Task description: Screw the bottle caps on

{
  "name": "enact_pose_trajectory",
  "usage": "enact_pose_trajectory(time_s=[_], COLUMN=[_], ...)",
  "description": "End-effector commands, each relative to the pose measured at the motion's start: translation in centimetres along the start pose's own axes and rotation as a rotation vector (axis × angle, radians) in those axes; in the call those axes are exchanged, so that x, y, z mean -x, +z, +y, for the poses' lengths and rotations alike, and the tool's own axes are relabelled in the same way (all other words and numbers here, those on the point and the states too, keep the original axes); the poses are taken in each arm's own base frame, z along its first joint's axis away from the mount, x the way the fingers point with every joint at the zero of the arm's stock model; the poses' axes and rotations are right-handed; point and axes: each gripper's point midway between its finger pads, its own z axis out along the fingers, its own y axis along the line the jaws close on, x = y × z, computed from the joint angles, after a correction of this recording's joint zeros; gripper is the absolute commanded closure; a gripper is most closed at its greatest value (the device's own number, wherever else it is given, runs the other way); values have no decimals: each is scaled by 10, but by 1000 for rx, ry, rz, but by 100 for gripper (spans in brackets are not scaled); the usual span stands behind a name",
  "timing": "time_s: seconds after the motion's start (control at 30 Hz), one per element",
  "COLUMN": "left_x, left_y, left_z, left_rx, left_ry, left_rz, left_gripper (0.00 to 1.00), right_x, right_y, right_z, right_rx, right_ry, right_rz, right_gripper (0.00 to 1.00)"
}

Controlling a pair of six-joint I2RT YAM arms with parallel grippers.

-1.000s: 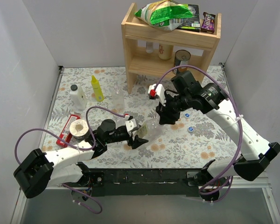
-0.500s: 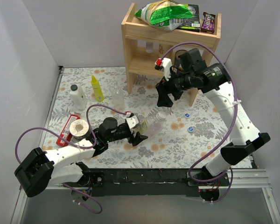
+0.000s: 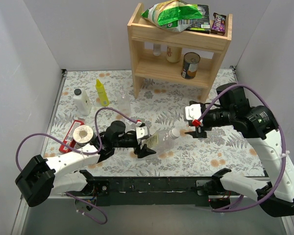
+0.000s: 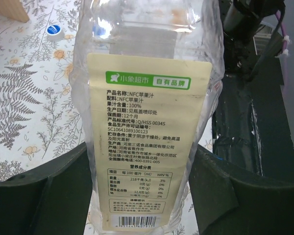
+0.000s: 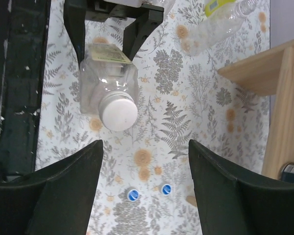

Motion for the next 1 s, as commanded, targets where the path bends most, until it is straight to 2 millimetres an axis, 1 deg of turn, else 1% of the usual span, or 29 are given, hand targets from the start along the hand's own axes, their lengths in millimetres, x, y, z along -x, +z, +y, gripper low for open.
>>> enact_pose_trajectory(time_s=[0.0,0.07,0.13,0.17,0.23,0.43,0.53,0.7,0.97], left_x=[17,17,18,18,21,20,23,25,26], left_y=[-1,-2,-2,-2,-1,1,3,4,5], left_z=[-6,-6,-4,-4,-2,1,3,5,8], left_rx=[-66,-73,-69,-65,-63,-56,-55,-55,-40], left_ry=[100,118,136,137,144,149,160,177,182], left_rz=[-14,-10,-10,-7,-8,-3,-6,-6,-5], left_gripper=[100,100,100,100,100,100,100,100,100], right_x=[-11,-11,-12,-13,-14,-17,-16,-17,-26], right_y=[12,14,14,15,16,23,27,33,38], right_z=[7,10,20,22,30,47,49,45,51], right_rx=[105,125,168,184,213,265,287,305,331], right_ry=[-174,-198,-225,-262,-274,-384,-387,-384,-418], right_rz=[4,-7,-19,-24,-29,-55,-68,-70,-63], right_gripper=[23,23,22,21,21,19,20,22,26])
